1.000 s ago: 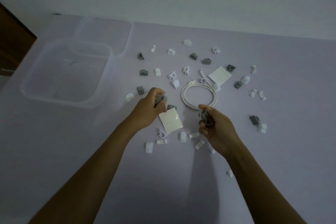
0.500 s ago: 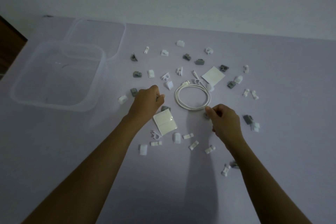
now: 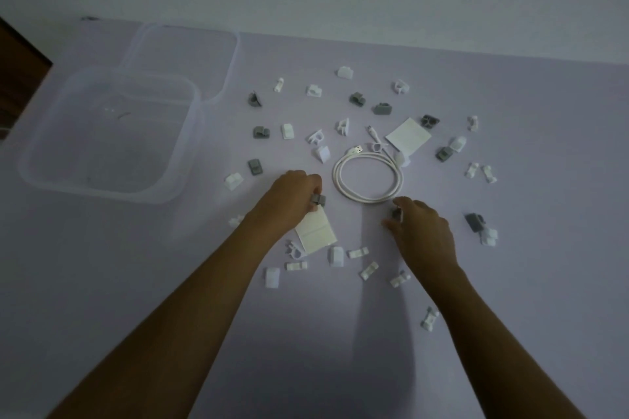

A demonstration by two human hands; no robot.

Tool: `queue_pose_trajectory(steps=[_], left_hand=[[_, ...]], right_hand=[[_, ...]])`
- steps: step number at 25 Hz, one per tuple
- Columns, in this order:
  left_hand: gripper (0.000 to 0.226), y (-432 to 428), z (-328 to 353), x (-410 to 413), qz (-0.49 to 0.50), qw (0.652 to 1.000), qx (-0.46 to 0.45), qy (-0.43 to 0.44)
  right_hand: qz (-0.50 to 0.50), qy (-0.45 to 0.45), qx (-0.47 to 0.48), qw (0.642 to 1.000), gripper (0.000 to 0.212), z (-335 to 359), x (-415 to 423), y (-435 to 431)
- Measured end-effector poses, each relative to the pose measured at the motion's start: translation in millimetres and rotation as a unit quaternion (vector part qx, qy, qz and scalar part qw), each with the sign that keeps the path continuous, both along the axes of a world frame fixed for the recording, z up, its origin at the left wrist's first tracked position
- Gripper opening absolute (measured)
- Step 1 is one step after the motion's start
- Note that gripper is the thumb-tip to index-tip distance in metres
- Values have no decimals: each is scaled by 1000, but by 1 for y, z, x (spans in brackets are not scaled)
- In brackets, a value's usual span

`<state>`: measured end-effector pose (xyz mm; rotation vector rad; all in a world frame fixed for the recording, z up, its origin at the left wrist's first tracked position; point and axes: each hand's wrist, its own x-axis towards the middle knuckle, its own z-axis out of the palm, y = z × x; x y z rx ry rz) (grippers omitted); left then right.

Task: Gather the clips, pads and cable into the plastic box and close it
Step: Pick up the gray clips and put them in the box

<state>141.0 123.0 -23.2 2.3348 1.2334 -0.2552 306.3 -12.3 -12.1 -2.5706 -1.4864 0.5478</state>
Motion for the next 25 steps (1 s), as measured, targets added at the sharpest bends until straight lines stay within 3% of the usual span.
queue_pose_trajectory(steps=[3, 6, 9, 11, 12, 13, 15, 17, 19, 22, 25], left_hand=[[29, -3, -4, -1, 8, 1000, -4, -15], [22, -7, -9, -6, 23, 998, 15, -55], [19, -10, -4, -11, 58, 985, 30, -158], [24, -13, 8, -10, 116, 960, -13, -255], [24, -17, 17, -8, 151, 939, -62, -303], [22, -23, 25, -5, 186, 905, -129, -359], [16, -35, 35, 1, 250, 809, -260, -465], [12, -49, 37, 5, 280, 723, -343, -530], [9, -62, 36, 6, 288, 665, -404, -558], [26, -77, 32, 8, 275, 627, -469, -557], [27, -92, 31, 16, 285, 600, -519, -538]], right_hand=[[16, -14, 10, 1000, 17, -11, 0, -2], [27, 8, 27, 999, 16, -16, 2, -4], [-14, 80, 128, 988, 13, -13, 2, -7], [-105, 182, 179, 961, 13, -12, -1, -8], [-170, 273, 199, 926, 15, -9, -4, -10], [-239, 378, 216, 868, 18, -5, -5, -12], [-351, 554, 235, 717, 21, 4, -7, -16], [-408, 674, 244, 565, 20, 10, -7, -24], [-425, 739, 261, 453, 20, 10, -4, -33], [-432, 773, 297, 357, 20, 7, 3, -48], [-418, 767, 343, 346, 9, 10, 17, -62]])
